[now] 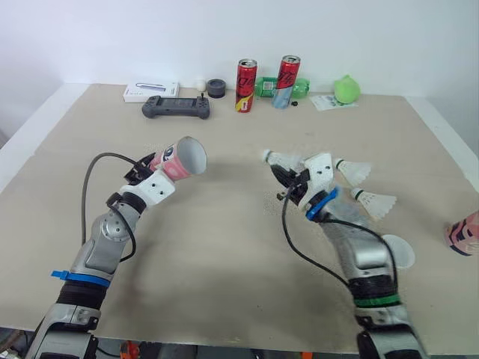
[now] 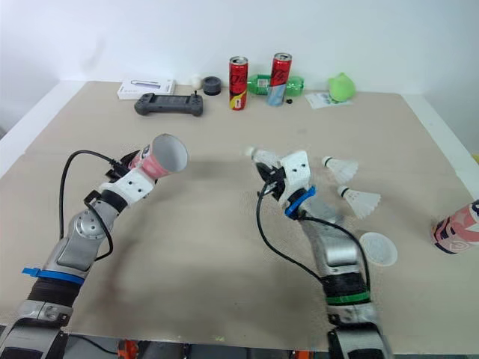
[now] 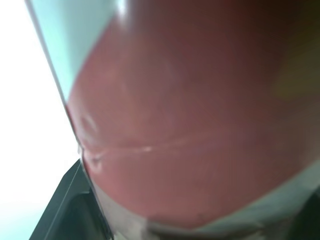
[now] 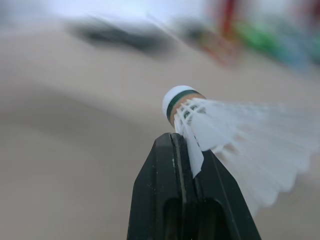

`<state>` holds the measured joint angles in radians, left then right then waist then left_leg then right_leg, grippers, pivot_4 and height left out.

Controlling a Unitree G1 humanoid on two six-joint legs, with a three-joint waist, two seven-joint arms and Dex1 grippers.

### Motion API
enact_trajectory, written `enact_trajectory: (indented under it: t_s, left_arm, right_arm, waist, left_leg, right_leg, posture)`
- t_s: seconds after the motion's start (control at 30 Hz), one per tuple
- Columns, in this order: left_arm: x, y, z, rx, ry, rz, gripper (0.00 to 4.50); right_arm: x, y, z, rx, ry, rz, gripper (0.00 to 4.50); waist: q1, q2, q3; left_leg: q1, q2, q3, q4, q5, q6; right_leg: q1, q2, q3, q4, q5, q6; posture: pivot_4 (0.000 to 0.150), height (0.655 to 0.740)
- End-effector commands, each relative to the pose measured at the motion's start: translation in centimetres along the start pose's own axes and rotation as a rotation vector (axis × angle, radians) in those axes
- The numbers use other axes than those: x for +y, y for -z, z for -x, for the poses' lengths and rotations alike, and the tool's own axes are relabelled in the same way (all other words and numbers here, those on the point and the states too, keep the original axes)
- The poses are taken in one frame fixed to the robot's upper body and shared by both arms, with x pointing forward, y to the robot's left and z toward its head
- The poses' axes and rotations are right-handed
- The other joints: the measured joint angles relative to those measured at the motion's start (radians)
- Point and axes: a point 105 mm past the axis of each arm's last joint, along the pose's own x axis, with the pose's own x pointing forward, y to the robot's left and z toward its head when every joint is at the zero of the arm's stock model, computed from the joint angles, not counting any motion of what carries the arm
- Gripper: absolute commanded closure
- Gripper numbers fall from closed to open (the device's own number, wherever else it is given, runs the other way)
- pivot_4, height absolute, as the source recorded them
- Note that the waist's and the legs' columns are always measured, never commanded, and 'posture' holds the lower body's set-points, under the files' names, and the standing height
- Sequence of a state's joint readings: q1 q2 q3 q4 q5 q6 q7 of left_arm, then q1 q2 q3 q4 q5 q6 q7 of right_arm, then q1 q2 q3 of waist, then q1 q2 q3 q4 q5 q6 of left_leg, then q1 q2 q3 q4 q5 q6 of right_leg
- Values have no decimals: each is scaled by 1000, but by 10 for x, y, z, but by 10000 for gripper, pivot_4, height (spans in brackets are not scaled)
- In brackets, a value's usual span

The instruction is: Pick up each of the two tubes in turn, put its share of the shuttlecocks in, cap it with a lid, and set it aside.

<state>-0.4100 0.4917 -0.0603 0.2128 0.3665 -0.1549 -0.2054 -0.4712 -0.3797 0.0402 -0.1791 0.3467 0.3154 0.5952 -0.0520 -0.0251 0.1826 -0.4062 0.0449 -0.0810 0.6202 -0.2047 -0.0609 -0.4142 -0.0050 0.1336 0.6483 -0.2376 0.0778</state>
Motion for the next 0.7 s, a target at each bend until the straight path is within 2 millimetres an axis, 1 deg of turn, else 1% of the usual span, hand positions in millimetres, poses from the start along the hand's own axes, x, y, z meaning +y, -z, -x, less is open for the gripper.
enact_trajectory:
  t_s: [0.03, 0.1, 0.2, 0.33, 0.5, 0.57, 0.6, 0.67, 0.7]
  left_arm:
    - [8, -10, -5, -26, -12, -32, 15562]
    - [7, -9, -7, -15, -8, -30, 15562]
    - [6, -10, -8, -14, -6, -28, 15562]
    - [3, -13, -11, -19, 1, -29, 15562]
    - [-2, -16, -10, -30, 15, -32, 15562]
    - [-3, -17, -10, -32, 16, -28, 15562]
    - [-3, -17, -10, -31, 16, -26, 15562]
    - [-3, -16, -10, -29, 15, -22, 15562]
    - [-3, -16, -9, -28, 14, -20, 15562]
  right_arm:
    - [21, -42, -5, -77, -154, 55, 43948]
    - [31, -48, -11, -53, -220, 118, 43948]
    - [41, -49, -17, -22, -271, 166, 43948]
    - [53, -35, -34, 23, -309, 248, 43948]
    - [61, -30, -52, 39, -327, 304, 43948]
    - [67, -38, -56, -3, -341, 284, 43948]
    - [71, -45, -53, -34, -361, 245, 41248]
    - [73, -52, -49, -61, -374, 204, 34683]
    - [72, -54, -46, -70, -365, 180, 28823]
  waist:
    - [0, 0, 0]
    - [0, 0, 0]
    - [0, 0, 0]
    - [2, 0, 0]
    - [2, 0, 0]
    - [3, 0, 0]
    - [3, 0, 0]
    - [3, 0, 0]
    - [3, 0, 0]
  left_leg:
    - [0, 0, 0, 0, 0, 0]
    - [1, 0, 0, 1, 0, 0]
    - [2, 1, 0, 1, 1, 0]
    - [1, 1, 0, 2, 2, 0]
    - [0, 1, 0, 1, 2, 0]
    - [-1, 1, 0, 1, 2, 0]
    - [-1, 1, 0, 1, 2, 0]
    - [-1, 1, 0, 1, 2, 0]
    - [-1, 1, 0, 1, 2, 0]
  right_leg:
    - [0, 0, 0, 0, -2, 3]
    - [0, 0, -1, 1, -1, 3]
    - [0, 1, -1, 1, 0, 3]
    - [0, 0, -1, 1, 0, 3]
    - [-2, 0, -1, 1, 0, 2]
    - [-2, 0, -1, 2, 3, -4]
    - [-3, 0, -1, 2, 3, -4]
    - [-3, 0, -1, 2, 3, -4]
    - [-3, 0, -1, 2, 3, -4]
  posture:
    - [1500, 7400]
    - [1500, 7400]
    - [1500, 7400]
    - [1500, 7400]
    - [1500, 7400]
    - [1500, 7400]
    - [1500, 7400]
    - [1500, 7400]
    - [1500, 7400]
